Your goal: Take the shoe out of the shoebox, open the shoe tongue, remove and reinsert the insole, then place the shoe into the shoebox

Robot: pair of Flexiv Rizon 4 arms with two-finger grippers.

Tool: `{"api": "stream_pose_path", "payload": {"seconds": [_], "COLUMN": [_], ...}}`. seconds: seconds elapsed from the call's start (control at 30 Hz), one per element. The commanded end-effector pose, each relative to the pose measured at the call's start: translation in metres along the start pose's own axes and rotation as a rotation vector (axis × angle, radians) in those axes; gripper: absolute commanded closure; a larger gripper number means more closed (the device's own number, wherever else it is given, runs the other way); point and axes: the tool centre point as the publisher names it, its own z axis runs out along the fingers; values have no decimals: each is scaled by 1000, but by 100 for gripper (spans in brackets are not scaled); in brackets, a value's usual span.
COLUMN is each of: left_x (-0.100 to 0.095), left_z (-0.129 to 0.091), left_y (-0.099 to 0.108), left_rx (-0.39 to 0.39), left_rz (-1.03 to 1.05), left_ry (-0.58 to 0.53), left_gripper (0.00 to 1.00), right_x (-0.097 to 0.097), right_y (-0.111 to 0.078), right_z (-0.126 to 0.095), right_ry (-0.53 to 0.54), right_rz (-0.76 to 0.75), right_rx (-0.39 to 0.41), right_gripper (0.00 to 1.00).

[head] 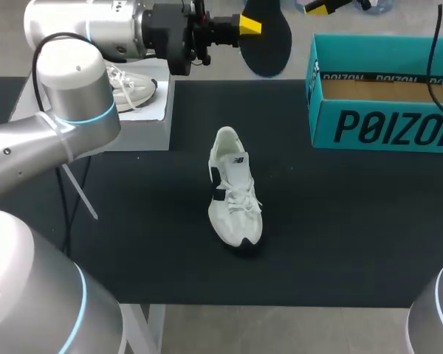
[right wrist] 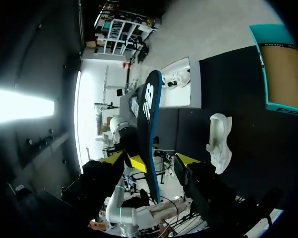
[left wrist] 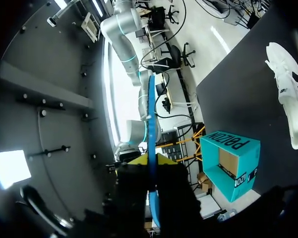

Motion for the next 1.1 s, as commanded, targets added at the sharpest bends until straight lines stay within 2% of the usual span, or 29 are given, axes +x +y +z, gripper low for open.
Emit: {"api": "stream_pose_path", "payload": {"seconds": [0.03,0.13,0.33,0.93,1.0,1.07,1.1], "left_x": [-3,-5,-7,-8,-9,-11,-14], "left_z": [-3,-4,-4,-5,-10,-13,-15], "left_y": [-3,-2,-1,-1,12,19,21], "left_rx": [-18,-19,-8,-4,-77,-100,-154], "left_rz": [0,-3,-9,-28,-294,-522,-656], "left_ry": [-6,-15,-20,-27,-82,-152,-131], "left_gripper": [100,100,100,100,100,100,100], "right_x": [-10,-11,-14,-9,-9,-9,-9], "right_y": [-17,-21,-20,-17,-17,-17,-17], "right_z": [-5,-8,-14,-18,-18,-18,-18], "right_ry": [49,92,115,112,112,112,112], "right_rz": [-23,-72,-87,-130,-130,-130,-130], "right_rx": [-128,-188,-231,-250,-250,-250,-250], "right_gripper": [0,0,0,0,0,0,0]}}
